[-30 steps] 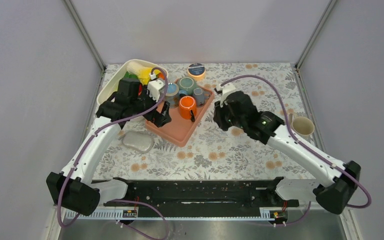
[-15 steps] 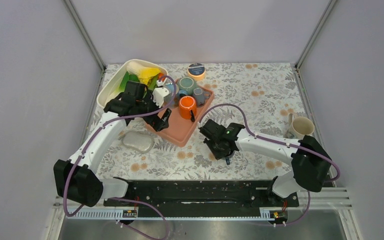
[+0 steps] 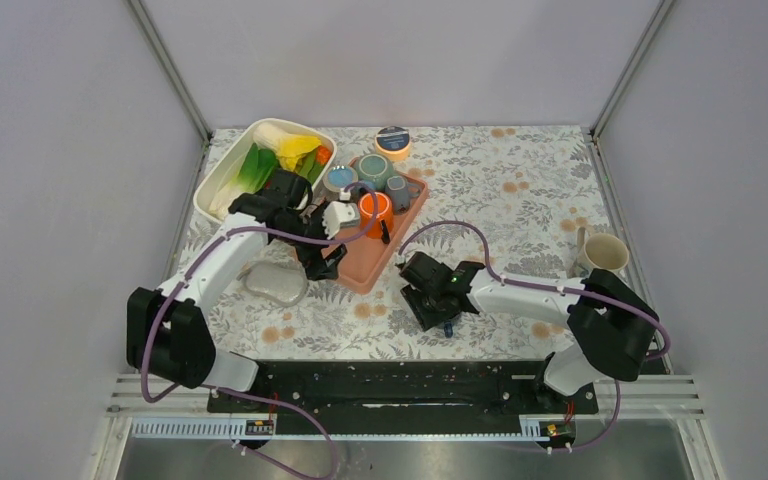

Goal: Turn the mug right side up

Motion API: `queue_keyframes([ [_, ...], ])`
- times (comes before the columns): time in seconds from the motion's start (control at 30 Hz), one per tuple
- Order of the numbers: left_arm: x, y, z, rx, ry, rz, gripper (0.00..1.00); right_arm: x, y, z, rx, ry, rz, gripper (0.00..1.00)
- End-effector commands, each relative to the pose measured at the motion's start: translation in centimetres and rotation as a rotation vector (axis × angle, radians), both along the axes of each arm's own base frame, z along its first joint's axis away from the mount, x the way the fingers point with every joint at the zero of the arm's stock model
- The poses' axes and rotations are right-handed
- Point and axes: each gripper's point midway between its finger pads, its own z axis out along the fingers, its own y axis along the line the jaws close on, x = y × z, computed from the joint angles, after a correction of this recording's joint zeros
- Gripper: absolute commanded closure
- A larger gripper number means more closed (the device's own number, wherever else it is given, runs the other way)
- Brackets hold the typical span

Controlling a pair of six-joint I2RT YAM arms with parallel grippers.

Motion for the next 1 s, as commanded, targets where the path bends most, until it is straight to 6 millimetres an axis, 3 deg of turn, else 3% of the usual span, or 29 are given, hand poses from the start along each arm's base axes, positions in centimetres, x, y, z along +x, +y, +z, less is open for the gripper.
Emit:
queue_keyframes([
  [0.0,-0.6,-2.5,1.9,-0.057,-0.100,-0.245,0.09,-0.6,1.2,1.6,0.087,-0.001,0.034,0.43],
  [0.17,0.4,-5.3,3.0,-0.059,-0.289,-0.484,0.07,-0.2,1.1,6.7,0.179,-0.100,0.074,0.18],
  [0.27,1.7,-7.1,2.7,0.032,-0.440,-0.624,0.05,0.6,0.3,9.4,0.241,-0.172,0.056,0.11],
  [0.33,2.5,-8.2,2.2,0.111,-0.538,-0.737,0.04,1.9,-1.4,10.5,0.284,-0.198,-0.004,0.11],
  [0.4,3.5,-9.3,1.9,0.185,-0.599,-0.820,0.03,3.4,-3.5,10.7,0.299,-0.212,-0.096,0.11],
  [0.5,6.0,-10.7,1.3,0.283,-0.630,-0.887,0.03,4.1,-5.4,10.7,0.323,-0.229,-0.154,0.11],
  [0.67,10.0,-11.4,-0.5,0.423,-0.654,-0.974,0.05,4.1,-6.1,10.0,0.354,-0.217,-0.172,0.09],
  [0.8,10.9,-10.9,-3.7,0.506,-0.617,-1.053,0.09,4.3,-6.4,8.9,0.330,-0.188,-0.182,0.09],
  [0.87,11.2,-10.9,-5.0,0.529,-0.607,-1.066,0.16,4.3,-6.2,8.5,0.331,-0.173,-0.174,0.09],
  [0.97,11.8,-11.2,-5.8,0.551,-0.643,-1.062,0.39,4.4,-5.8,8.4,0.341,-0.160,-0.162,0.09],
])
